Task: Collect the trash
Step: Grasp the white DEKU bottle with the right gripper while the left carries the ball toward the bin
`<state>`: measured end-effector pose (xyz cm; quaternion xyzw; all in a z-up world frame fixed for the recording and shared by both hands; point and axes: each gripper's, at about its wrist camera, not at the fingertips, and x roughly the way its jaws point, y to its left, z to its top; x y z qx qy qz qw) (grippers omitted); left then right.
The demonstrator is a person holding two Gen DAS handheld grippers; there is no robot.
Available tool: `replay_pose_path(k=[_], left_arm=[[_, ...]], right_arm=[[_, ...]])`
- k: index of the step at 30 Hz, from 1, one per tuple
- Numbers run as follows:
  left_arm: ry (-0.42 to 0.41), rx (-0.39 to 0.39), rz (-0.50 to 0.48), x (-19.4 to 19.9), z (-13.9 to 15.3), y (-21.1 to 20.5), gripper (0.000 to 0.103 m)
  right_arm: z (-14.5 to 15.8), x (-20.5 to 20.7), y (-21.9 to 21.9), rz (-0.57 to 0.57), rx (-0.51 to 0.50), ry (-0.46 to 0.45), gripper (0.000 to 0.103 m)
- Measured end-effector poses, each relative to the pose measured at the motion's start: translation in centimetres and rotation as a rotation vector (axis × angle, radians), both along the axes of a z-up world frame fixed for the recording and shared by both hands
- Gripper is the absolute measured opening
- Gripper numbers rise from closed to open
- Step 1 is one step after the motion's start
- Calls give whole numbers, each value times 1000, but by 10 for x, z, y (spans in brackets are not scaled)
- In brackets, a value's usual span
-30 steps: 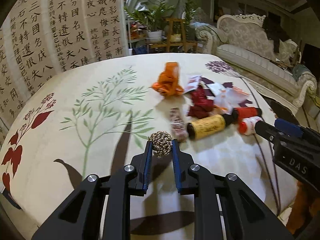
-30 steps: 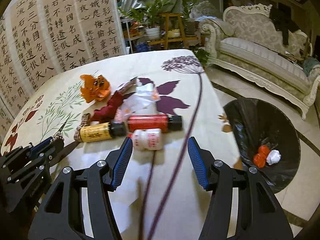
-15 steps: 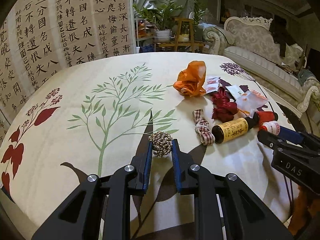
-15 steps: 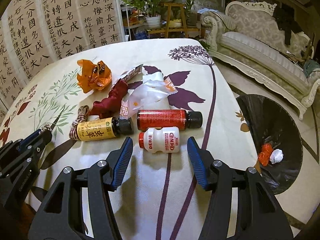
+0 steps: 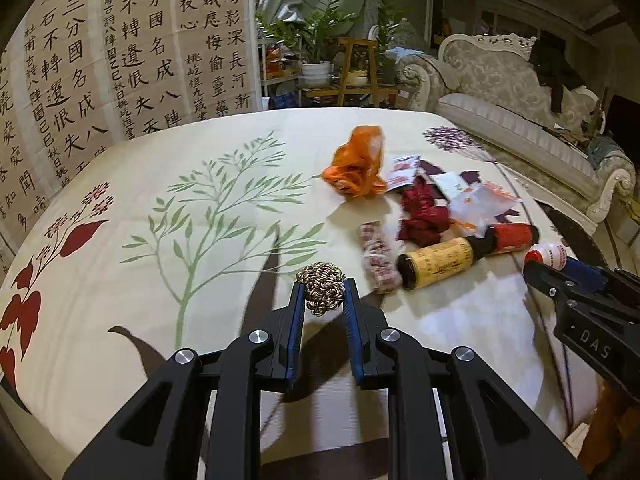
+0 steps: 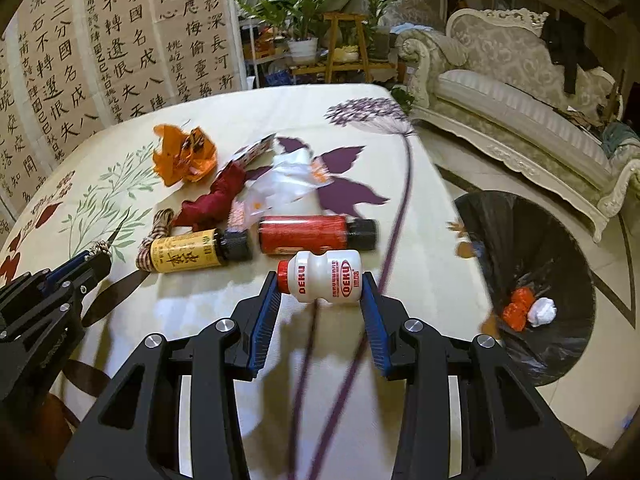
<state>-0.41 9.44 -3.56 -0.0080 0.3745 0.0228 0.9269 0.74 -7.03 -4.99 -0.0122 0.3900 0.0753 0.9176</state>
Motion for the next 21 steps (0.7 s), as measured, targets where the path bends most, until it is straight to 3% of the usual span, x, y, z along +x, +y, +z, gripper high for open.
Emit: replay_pose_path(k=[11,21], left_arm=[[-38,-19,-139,10,13,-61,21],[-84,-13,-308,28,24,-145,21]], right_arm=[[17,-8,-81,-176,8,-57,39],[17,-2,-150,-328,2,-78,39]])
